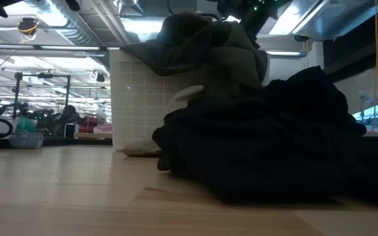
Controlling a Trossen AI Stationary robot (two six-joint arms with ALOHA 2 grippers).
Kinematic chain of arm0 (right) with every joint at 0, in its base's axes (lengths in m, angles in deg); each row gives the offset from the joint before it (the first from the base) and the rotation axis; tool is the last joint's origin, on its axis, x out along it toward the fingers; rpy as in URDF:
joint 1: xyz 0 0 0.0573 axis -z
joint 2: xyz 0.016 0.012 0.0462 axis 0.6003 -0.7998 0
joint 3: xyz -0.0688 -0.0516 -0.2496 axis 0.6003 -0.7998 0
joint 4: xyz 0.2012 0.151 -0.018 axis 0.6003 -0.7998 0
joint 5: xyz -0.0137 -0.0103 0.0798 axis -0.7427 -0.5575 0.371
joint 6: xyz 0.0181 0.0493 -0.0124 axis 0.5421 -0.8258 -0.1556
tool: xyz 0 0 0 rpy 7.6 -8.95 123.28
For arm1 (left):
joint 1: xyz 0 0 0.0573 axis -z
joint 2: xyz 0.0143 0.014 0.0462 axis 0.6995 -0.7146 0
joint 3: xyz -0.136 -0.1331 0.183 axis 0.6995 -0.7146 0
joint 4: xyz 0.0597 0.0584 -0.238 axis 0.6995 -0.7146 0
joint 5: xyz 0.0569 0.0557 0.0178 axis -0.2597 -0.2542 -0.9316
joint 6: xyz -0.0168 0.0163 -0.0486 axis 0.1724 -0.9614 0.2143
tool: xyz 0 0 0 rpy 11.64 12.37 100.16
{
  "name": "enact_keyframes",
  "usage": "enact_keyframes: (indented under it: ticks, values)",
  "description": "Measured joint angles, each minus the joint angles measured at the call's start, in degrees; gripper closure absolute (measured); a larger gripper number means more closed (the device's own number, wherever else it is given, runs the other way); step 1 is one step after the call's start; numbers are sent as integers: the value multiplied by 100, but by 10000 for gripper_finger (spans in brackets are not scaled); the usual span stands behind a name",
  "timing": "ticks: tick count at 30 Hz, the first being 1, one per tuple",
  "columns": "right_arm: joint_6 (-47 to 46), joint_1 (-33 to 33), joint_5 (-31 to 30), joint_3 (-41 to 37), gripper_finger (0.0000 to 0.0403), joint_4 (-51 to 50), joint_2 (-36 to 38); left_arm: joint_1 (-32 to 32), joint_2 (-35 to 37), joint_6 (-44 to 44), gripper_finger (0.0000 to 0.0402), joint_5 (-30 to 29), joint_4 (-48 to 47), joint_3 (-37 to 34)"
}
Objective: Sort clothes
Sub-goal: Put the gray sweater into the white bin
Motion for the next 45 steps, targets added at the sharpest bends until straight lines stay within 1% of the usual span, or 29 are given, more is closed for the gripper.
enact_keyframes:
  ticks: [4, 8, 11, 15, 17, 19, 21, 24, 27, 30, 32, 34, 40, 43, 45]
  values:
    - [12, -54, -110, 614, 289, -462, 79, 1, 2, -46, 231, 0, 2, 0]
    - [121, -162, -73, 1797, 226, -1135, 183, 0, 2, -65, 231, 0, 8, 0]
    - [112, -341, -55, 2720, 191, -1816, 184, 0, 0, -52, 231, 0, 5, 0]
    - [-29, -769, 59, 3645, 166, -2771, 195, -1, 2, -44, 231, 0, 2, 0]
    - [-153, -1122, 136, 3846, 162, -3382, 205, -1, 0, -45, 231, 0, 4, 0]
    - [-190, -1571, 68, 3851, 162, -3932, 212, -1, 2, -45, 231, 0, 6, 0]
    - [-255, -2065, -176, 3728, 162, -4350, 212, -1, 2, -44, 231, 0, 9, 0]
    - [-454, -2813, -782, 3306, 162, -4598, 238, -1, 2, -35, 231, 0, 13, 0]
    - [-642, -3422, -1293, 2760, 162, -4580, 245, -1, 2, -22, 231, 0, 37, 0]
    - [-775, -3883, -1458, 2111, 162, -4426, 249, -1, 2, -22, 231, 0, 35, 0]
    - [-777, -4141, -1486, 1585, 162, -4199, 247, -1, 2, -22, 231, 0, 33, 0]
    - [-783, -4373, -1653, 1059, 162, -3987, 243, -1, 2, -36, 231, 0, 33, 0]
    - [-736, -4902, -2573, -351, 162, -3650, 245, -1, 2, -50, 231, 0, 33, 0]
    - [-629, -5096, -3208, -839, 162, -3872, 245, -1, 2, -57, 231, -38, 33, 0]
    - [-608, -5245, -3522, -1002, 162, -4021, 243, -1, 2, -63, 231, -42, 33, 0]
